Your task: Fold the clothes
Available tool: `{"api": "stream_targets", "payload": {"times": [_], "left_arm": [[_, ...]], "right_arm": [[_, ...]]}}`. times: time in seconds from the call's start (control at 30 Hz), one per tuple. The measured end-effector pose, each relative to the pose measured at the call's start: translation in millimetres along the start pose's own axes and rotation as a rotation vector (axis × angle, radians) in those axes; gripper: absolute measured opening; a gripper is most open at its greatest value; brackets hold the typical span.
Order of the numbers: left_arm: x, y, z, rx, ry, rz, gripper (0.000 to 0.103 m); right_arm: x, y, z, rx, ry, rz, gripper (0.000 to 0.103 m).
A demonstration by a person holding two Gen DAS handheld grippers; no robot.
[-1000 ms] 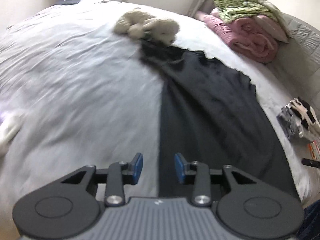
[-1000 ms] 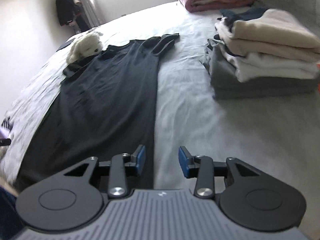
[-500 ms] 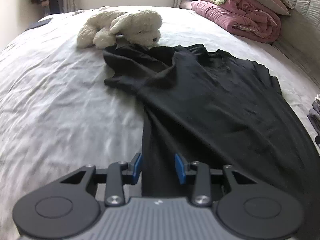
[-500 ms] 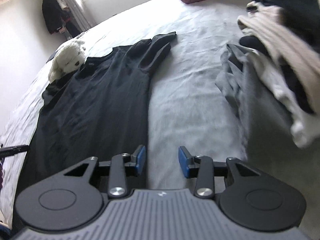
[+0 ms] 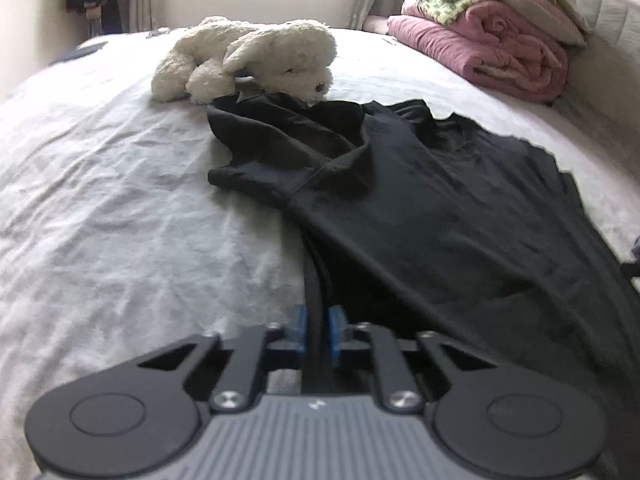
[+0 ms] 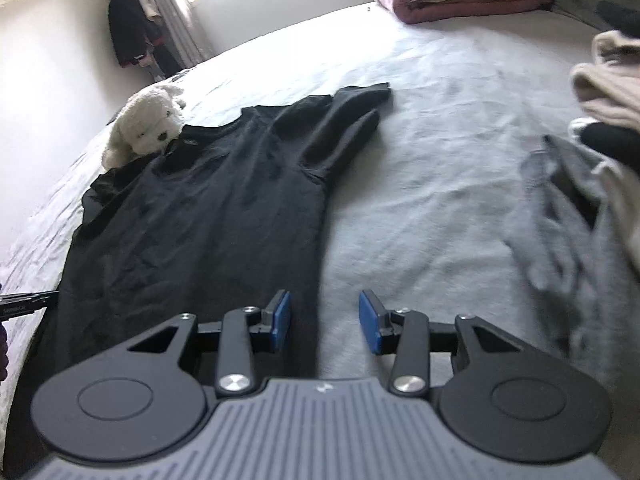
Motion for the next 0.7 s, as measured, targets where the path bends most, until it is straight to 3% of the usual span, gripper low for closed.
{"api": "stream_targets", "payload": {"times": [0.23,0.47,0.6,0.7], "left_arm": [[2.7,3.0,-13.9,-0.056,0.097,0.013,0.002],[1.7,3.0,-20.0,-0.105,0.144,0.017,0.003],[0.5,0.8,-21.1,-0.102,0.148,0.017,0.003],[0.0,1.0,-23.9,-0.110,0.171,0.021,0.003]], "right_arm": [[15.9,-5.6,1.7,0.049,-0.086,0.019,0.043],[57.8,-54.4,24.5,0.130,-0.371,-0.013,0.042],[69.8,-79.1,17.6,0.119,-0.330,-0.028,0.006],[78.7,-73.0,9.0,0.092,-0.244,0.008,0.005]]}}
Point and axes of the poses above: each gripper's, at about its wrist camera, not at the fingertips, and y roughly against the way its jaws point, z to its right, x to its top, the point moved 8 cm from there along -y, roughly the way its jaws point, and after that the axes turned 14 degrees about -x, right-handed, at the moved point
